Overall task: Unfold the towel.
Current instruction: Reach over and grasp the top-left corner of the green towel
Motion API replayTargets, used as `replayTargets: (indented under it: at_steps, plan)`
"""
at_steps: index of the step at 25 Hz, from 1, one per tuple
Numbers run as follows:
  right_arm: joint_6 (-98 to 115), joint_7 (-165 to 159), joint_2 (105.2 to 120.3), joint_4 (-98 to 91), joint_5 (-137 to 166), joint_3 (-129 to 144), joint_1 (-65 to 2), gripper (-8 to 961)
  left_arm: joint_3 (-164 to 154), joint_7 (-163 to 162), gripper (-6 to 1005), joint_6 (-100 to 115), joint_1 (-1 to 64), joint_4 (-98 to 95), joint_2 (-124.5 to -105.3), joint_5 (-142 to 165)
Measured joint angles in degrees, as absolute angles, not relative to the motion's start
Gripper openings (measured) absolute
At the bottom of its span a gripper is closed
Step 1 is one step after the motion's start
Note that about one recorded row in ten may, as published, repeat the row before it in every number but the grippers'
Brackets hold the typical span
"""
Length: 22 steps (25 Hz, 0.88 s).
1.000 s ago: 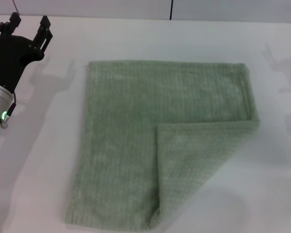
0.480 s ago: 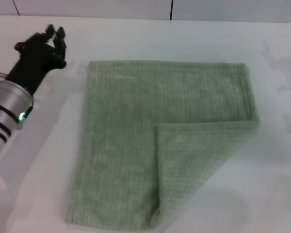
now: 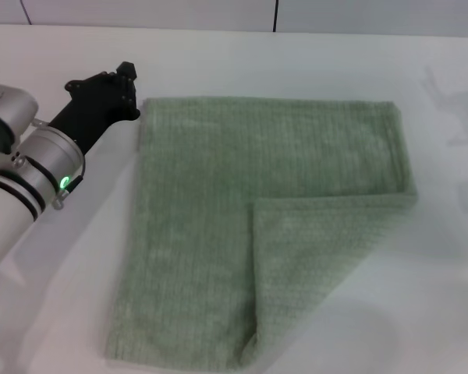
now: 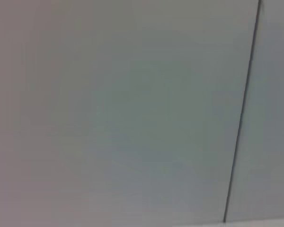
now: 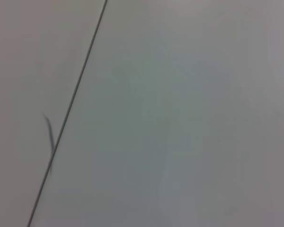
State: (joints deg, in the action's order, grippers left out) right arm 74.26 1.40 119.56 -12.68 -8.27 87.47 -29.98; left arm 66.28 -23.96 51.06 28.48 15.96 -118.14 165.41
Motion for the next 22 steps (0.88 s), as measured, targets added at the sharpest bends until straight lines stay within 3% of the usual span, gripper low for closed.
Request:
replayTargets:
  at_steps: [8, 22]
  plan:
    - [73.78, 1.51, 119.53, -12.81, -8.27, 87.56, -30.06, 764, 63.65, -24.82, 3, 36.29, 34.37, 14.94, -118.49, 165.41]
    - [73.74, 1.22, 119.53, -12.68, -8.26, 87.9, -30.06, 754, 63.28, -24.87, 10, 29.63, 36.24, 14.99, -118.77, 165.41]
